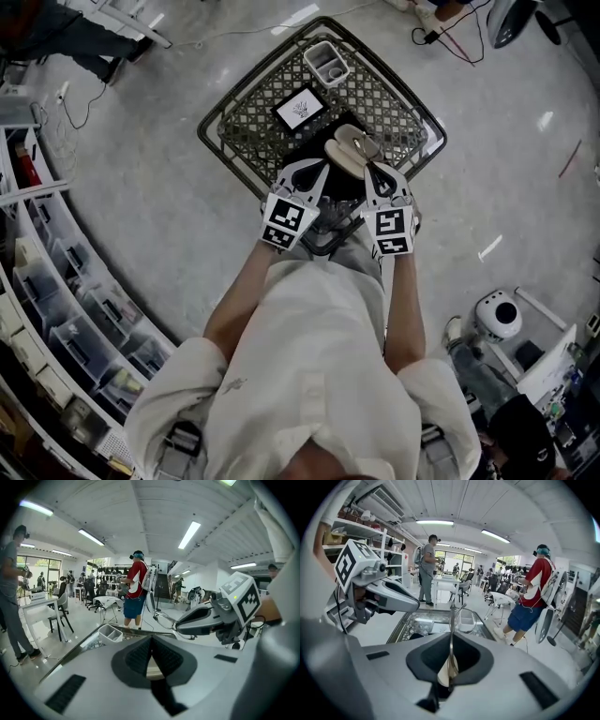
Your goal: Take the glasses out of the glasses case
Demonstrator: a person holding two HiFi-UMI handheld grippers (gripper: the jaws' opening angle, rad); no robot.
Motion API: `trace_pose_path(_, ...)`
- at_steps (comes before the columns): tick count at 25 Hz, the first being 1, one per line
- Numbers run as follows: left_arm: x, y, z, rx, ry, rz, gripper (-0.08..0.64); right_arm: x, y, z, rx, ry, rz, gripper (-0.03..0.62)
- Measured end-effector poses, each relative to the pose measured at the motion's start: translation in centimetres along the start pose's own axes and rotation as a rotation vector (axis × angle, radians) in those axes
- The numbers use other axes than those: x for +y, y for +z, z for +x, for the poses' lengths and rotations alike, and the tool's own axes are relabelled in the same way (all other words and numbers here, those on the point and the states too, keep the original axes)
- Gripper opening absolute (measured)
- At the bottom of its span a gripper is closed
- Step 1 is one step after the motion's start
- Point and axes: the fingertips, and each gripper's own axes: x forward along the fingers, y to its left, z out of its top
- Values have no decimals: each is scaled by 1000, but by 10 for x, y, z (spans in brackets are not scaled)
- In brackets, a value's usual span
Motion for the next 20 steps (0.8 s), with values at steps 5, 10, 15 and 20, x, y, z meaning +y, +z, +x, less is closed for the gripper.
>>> trace_pose_path(5, -3, 25, -15, -59, -12, 26, 12, 0, 31, -28, -84, -46, 11, 21)
trace_pose_path(10, -9, 53, -33, -130, -30, 64, 12, 5, 54, -56, -162, -87, 41, 21)
trace_pose_path(15, -15, 78, -53, -191, -47, 87, 12, 11, 78, -82, -239, -124, 59, 20)
trace_pose_path(20, -24, 93, -67, -235, -69, 108, 12, 17, 95, -102, -298, -152, 66, 20)
